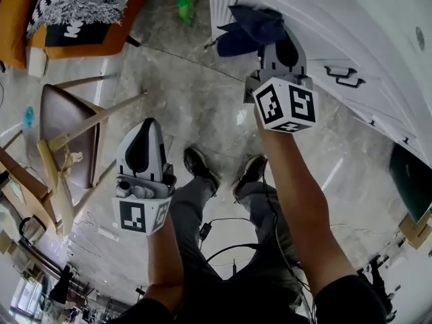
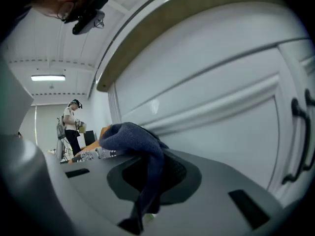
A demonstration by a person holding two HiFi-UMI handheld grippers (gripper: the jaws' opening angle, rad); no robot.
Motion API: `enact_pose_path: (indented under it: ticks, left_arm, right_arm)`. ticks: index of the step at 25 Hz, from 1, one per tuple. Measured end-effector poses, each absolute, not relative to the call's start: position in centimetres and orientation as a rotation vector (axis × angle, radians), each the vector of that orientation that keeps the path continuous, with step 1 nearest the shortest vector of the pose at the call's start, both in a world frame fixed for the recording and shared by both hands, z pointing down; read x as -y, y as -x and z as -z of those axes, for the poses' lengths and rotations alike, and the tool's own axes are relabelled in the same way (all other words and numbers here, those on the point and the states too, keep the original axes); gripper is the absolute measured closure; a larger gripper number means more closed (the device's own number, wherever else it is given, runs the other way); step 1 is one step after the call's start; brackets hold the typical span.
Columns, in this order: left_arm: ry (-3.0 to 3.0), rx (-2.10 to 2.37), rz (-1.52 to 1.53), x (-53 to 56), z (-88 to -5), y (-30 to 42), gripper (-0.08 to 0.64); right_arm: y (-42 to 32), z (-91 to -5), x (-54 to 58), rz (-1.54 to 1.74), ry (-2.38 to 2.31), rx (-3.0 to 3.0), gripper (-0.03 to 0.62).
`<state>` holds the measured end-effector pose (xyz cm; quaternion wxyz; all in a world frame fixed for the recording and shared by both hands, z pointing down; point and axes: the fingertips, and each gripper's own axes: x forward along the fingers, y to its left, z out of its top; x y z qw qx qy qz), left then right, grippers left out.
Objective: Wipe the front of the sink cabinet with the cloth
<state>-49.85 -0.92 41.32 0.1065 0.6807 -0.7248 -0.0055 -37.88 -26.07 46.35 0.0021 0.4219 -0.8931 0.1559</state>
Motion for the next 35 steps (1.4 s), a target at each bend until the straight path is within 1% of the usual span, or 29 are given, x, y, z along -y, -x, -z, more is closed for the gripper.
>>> enact_pose_path:
  ticks: [3, 6, 9, 12, 16, 19, 22, 25, 28, 31, 35]
  left_arm:
    - [-2.008, 2.121, 0.024, 0.7, -39.9, 49.5, 0.557]
    - [-2.0, 2.109, 0.043, 0.3, -38.6, 49.5, 0.557]
    - [-2.009, 2.081, 0.033, 0.0, -37.0, 48.8, 0.557]
    - [-2.017, 2.028, 0.007, -0.8, -35.0, 47.6, 0.557]
    - [-2.018, 1.915, 0.04, -1.8, -30.9, 45.6, 0.557]
    - [-2.067, 1.823, 0.051, -1.8, -26.3, 43.3, 0.557]
    - [-2.153, 1.738, 0.03, -1.4, -21.2, 40.6, 0.557]
    - [-2.195, 1.641, 0.036, -0.9, -16.7, 37.6, 0.557]
    - [-2.271, 1.523, -0.083, 0.1, -13.8, 35.2, 0.557]
    - [-2.319, 1.548, -0.176, -0.2, -9.8, 36.6, 0.557]
    - [-2.372, 1.674, -0.161, -1.7, -2.9, 39.2, 0.557]
  right_arm:
    - [34.0, -44.4, 26.7, -0.534, -1.429, 2.758, 0.565]
    - [26.7, -44.7, 27.7, -0.556, -1.621, 2.601, 0.565]
    - [20.7, -44.4, 28.2, -0.496, -1.713, 2.474, 0.565]
    - [19.0, -44.0, 26.6, -0.435, -1.612, 2.421, 0.565]
    - [19.2, -40.0, 21.8, -0.5, -1.487, 2.416, 0.565]
    - [20.1, -34.3, 17.1, -0.559, -1.38, 2.459, 0.565]
    - [20.8, -26.5, 13.5, -0.56, -1.284, 2.554, 0.565]
    - [20.6, -17.3, 11.6, -0.503, -1.173, 2.68, 0.565]
    - [19.2, -8.5, 12.0, -0.373, -1.109, 2.8, 0.565]
    - [18.5, -1.8, 10.8, -0.196, -1.054, 2.884, 0.565]
    - [16.4, 4.8, 8.8, -0.09, -1.025, 2.915, 0.565]
